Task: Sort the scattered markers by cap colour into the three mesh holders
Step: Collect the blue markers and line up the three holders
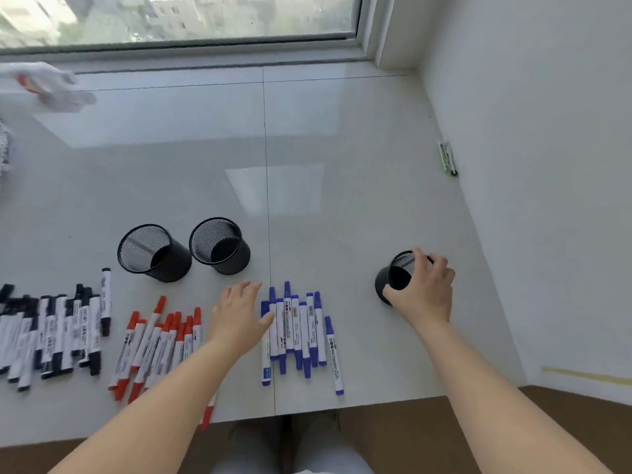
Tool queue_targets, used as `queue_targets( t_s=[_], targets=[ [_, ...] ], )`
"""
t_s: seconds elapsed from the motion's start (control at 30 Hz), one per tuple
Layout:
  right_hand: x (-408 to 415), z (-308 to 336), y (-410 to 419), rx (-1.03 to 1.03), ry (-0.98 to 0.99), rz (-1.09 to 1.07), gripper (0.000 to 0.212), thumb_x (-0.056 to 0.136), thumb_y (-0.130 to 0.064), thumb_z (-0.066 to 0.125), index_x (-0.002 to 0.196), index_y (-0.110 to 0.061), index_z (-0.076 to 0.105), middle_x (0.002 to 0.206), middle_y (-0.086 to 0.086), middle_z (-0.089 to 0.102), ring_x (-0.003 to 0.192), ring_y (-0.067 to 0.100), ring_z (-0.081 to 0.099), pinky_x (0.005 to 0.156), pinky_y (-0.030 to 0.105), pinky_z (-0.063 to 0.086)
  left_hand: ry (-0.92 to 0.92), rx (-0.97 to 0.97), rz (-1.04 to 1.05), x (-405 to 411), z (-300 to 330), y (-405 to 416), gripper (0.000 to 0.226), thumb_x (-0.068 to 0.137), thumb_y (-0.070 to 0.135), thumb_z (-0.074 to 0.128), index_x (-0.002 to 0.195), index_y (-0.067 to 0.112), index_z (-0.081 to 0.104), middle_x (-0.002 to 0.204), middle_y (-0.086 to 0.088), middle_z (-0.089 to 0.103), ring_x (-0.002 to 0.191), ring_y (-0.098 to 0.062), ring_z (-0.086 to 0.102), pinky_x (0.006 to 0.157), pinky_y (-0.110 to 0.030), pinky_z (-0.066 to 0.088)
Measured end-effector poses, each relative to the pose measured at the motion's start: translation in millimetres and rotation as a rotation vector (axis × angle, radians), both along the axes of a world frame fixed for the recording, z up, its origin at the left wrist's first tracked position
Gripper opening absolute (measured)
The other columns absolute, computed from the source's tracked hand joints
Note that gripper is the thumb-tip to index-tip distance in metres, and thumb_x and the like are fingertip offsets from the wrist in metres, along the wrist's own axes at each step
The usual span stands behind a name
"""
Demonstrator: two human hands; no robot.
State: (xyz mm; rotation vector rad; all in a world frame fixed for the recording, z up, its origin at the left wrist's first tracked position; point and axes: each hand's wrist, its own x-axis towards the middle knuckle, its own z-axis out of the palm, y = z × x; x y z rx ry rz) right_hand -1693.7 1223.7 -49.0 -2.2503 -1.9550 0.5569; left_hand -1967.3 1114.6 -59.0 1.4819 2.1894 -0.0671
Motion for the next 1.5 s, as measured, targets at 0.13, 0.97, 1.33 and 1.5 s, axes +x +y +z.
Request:
queue_targets(
  t_s=[0.13,0.97,1.33,1.5],
  targets=[
    [-65.5,-1.9,5.2,0.027,0.004,0.223,0.081,0.064,-0.037,0.069,0.136,-0.020,0.034,0.131,0.009,0.033,0.108,0.032,0.037,0.084,0.039,0.046,-0.040,-0.034,0.091,-21.3,-3.5,-9.3,0.064,0.089,0.038,0.050,0.145,0.021,0.023,0.150,-0.002,0.026,0.136,-0.021,0.022,0.111,-0.035,0.026],
    [-173.8,-52.4,13.0,0.426,0.504,0.360,0.092,0.064,-0.029,0.082,0.137,-0.002,0.032,0.136,0.015,0.036,0.128,0.024,0.036,0.098,0.012,0.032,0.083,-0.040,-0.137,-42.9,-56.4,-14.9,0.081,0.086,0.056,0.048,0.147,0.022,0.007,0.156,-0.009,0.001,0.142,-0.032,-0.002,0.114,-0.041,0.014],
    [-154.8,-87.6,4.6,0.152,0.704,0.173,0.088,0.072,-0.026,0.076,0.143,-0.019,0.024,0.126,-0.003,0.050,0.112,0.009,0.048,0.096,0.024,0.038,0.108,0.098,-0.128,-44.8,-71.0,-17.9,0.062,0.094,0.043,0.040,0.146,0.022,0.014,0.154,-0.008,0.010,0.142,-0.030,0.004,0.113,-0.043,0.020],
    [-126.9,-87.3,-2.2,0.147,0.542,0.234,0.048,0.082,-0.026,0.065,0.125,-0.013,0.050,0.120,0.004,0.056,0.102,0.011,0.049,0.088,0.023,0.039,0.100,0.166,-0.090,-47.1,-71.6,-14.8,0.046,0.092,0.013,0.040,0.137,0.020,0.035,0.146,-0.010,0.027,0.131,-0.030,0.027,0.102,-0.043,0.034]
  ],
)
